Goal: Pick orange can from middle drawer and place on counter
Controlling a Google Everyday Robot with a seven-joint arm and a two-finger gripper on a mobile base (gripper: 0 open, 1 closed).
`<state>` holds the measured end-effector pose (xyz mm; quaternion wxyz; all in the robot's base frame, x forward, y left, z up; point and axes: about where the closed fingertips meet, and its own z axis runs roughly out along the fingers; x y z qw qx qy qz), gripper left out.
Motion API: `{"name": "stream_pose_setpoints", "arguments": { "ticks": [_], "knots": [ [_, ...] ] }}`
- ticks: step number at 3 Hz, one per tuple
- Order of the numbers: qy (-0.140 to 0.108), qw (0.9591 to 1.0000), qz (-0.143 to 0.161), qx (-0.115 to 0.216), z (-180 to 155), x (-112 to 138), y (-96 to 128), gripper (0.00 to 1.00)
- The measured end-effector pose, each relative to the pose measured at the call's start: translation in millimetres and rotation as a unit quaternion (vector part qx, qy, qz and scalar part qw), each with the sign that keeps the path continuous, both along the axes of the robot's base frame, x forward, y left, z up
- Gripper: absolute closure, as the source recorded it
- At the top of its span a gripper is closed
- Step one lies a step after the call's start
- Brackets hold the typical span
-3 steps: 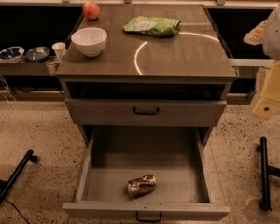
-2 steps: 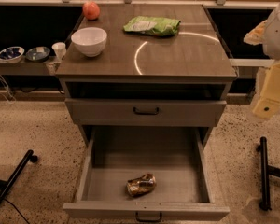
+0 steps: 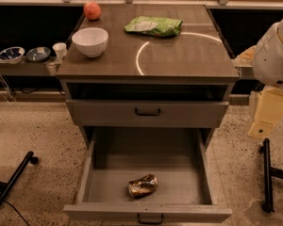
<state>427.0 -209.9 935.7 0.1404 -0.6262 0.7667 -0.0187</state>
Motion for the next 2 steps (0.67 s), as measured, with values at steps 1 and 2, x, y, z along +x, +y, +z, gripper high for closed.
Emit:
{"name": "stream_pose_setpoints", "arguments": {
  "ticks": [1, 2],
  "knots": [
    [0.017, 0.9994, 0.03, 0.001, -47, 11, 3, 0.0],
    [0.038, 0.9962, 0.079, -0.008, -133, 13, -4, 0.0]
  ]
}}
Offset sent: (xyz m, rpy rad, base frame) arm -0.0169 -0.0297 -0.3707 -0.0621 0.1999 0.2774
